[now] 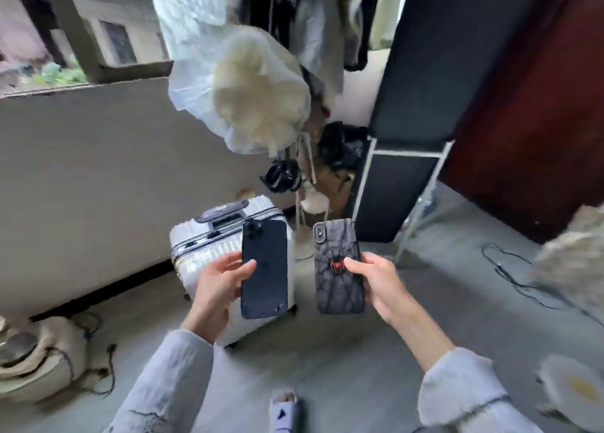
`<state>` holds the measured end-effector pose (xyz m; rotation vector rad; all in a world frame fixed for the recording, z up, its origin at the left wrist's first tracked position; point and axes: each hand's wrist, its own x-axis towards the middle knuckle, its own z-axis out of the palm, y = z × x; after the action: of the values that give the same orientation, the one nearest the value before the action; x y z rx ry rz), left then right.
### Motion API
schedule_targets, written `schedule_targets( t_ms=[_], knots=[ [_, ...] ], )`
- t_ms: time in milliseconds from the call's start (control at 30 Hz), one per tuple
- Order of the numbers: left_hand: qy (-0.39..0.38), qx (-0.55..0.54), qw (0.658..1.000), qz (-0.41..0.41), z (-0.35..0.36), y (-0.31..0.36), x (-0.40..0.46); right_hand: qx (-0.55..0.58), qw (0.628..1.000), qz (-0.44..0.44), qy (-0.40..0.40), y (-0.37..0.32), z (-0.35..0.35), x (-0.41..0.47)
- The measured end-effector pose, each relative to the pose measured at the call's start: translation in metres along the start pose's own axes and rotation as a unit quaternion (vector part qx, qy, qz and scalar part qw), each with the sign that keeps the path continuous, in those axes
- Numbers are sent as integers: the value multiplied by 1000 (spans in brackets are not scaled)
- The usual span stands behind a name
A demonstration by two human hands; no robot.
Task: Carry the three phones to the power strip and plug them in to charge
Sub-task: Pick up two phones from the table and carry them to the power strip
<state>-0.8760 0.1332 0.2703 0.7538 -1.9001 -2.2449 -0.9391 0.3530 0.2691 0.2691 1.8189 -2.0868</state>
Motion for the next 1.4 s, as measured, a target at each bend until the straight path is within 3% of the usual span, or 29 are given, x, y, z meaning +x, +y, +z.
schedule_targets(
  t_ms=[333,600,800,1133,1400],
  knots=[
    [-243,55,968,-21,265,16,155,89,963,-63,247,-77,-195,97],
    [-387,98,914,-75,472,5,189,123,903,-68,407,-111,-349,109],
    [-434,132,886,-97,617,-16,193,159,877,-79,447,-129,-472,146],
    [-458,161,868,-103,858,-33,198,187,842,-67,501,-188,-684,180],
    [-461,177,860,-128,1045,-71,232,173,835,-32,521,-217,-842,248]
  ],
)
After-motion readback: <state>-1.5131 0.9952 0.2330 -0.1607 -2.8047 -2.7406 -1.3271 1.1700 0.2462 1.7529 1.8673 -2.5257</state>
